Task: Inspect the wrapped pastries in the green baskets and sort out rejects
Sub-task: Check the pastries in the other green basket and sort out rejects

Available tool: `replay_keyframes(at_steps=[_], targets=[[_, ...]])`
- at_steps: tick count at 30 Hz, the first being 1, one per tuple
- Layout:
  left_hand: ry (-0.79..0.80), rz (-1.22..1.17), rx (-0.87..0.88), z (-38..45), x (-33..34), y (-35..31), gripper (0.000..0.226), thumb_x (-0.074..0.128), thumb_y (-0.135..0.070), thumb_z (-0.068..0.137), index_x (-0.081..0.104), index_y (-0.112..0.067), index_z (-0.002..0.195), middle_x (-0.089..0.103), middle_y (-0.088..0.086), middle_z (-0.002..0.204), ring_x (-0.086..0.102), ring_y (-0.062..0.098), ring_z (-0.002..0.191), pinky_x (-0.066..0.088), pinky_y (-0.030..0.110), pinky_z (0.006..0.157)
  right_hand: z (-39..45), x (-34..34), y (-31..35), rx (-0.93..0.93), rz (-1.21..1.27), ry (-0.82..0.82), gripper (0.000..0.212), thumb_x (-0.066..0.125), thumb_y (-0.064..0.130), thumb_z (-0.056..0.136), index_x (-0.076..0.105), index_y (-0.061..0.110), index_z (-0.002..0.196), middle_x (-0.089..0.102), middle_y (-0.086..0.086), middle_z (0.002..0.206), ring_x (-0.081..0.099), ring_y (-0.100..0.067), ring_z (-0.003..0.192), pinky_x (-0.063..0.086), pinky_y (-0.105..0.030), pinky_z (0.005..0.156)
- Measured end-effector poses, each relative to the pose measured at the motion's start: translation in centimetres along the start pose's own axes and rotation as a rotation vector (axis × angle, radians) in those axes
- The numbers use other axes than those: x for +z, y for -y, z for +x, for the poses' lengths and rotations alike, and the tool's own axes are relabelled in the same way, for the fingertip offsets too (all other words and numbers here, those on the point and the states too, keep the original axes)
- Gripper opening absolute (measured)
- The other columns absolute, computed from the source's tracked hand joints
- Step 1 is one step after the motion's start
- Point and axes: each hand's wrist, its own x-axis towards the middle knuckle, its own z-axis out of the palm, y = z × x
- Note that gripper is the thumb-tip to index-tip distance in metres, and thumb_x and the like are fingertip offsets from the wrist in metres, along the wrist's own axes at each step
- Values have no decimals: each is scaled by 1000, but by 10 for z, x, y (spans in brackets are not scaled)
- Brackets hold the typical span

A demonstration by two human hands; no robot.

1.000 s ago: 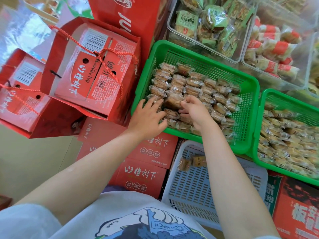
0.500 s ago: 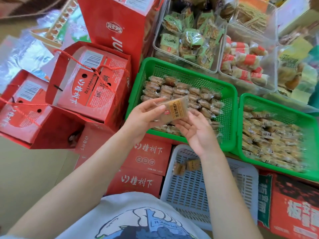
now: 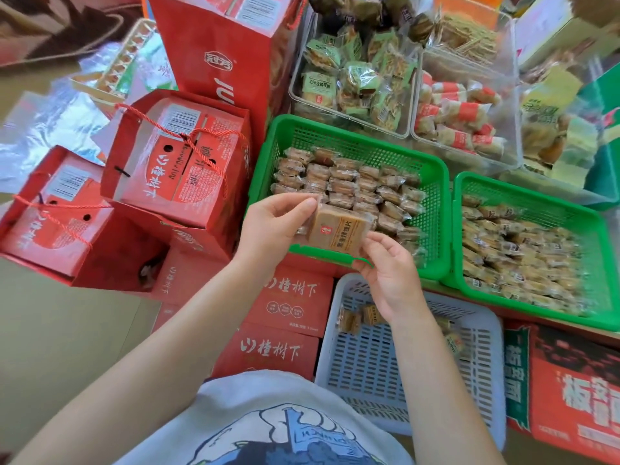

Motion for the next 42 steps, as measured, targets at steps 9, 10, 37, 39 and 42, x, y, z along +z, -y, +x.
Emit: replay_keyframes(at_steps=[9, 10, 37, 39, 42], targets=[[75, 51, -20, -22, 2, 0, 8, 63, -7, 97, 68, -2, 93, 72, 16, 98, 71, 32, 100, 61, 43, 83, -22, -13, 4, -288, -340, -215, 16, 52, 8, 95, 54, 19, 83, 60, -11, 83, 55, -24, 73, 49, -44, 69], [102, 78, -9, -24, 2, -1, 10, 60, -7, 98, 65, -3, 92, 71, 17, 95, 71, 34, 99, 61, 45, 84, -25, -15, 6, -295, -342, -229, 17, 53, 8, 95, 54, 19, 82, 60, -10, 82, 55, -22, 72, 49, -41, 68], [310, 163, 109, -43, -21, 10, 15, 40, -9, 108, 49, -14, 97, 66, 25, 99, 68, 29, 78, 56, 30, 60, -54, -1, 11, -327, -232, -90, 20, 50, 31, 104, 57, 18, 91, 62, -4, 77, 58, -18, 70, 50, -36, 59], [256, 160, 81, -42, -20, 15, 14, 41, -9, 107, 49, -13, 97, 66, 19, 93, 69, 28, 77, 57, 32, 60, -50, -3, 6, -460, -378, -157, 20, 51, 29, 103, 55, 20, 86, 53, -1, 72, 49, -9, 63, 45, -31, 57], [154, 209, 54, -40, -12, 25, 13, 41, -11, 107, 50, -11, 98, 66, 14, 84, 61, 21, 60, 51, 34, 54, -47, -1, 3, -525, -469, -203, 16, 50, 23, 104, 50, 16, 90, 49, -1, 74, 41, -5, 58, 37, -20, 54]])
